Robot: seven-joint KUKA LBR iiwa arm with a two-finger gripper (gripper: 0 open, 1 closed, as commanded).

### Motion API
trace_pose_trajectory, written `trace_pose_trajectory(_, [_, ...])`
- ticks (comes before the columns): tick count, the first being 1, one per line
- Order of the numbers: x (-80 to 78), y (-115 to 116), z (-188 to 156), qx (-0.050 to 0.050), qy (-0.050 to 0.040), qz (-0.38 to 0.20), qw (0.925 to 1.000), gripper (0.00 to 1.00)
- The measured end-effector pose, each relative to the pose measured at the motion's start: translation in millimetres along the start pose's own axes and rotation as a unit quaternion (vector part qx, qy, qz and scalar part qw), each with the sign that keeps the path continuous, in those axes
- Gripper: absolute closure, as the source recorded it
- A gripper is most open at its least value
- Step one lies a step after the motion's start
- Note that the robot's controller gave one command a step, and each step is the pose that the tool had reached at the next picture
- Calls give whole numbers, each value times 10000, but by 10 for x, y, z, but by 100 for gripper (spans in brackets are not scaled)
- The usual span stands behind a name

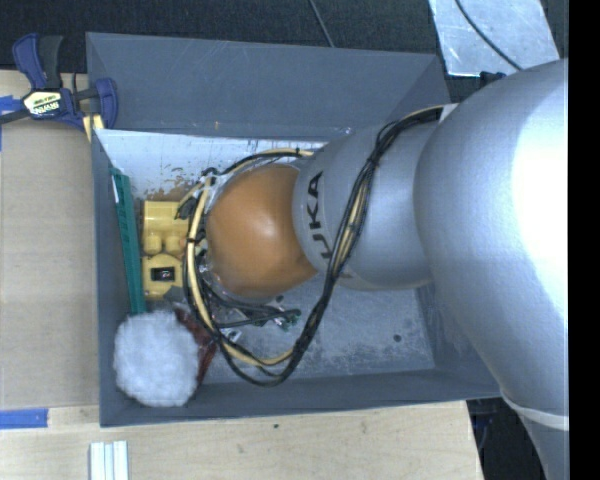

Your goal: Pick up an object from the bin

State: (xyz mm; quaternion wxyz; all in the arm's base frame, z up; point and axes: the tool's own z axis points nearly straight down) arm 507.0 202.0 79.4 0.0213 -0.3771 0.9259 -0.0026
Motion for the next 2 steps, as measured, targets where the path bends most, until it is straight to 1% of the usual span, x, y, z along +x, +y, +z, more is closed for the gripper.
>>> trace_pose_trajectory(1, [26,20,-170,-31,68,-4,10000,100])
trace_pose_trajectory(2, [20,22,-304,-32,65,-8,10000,100])
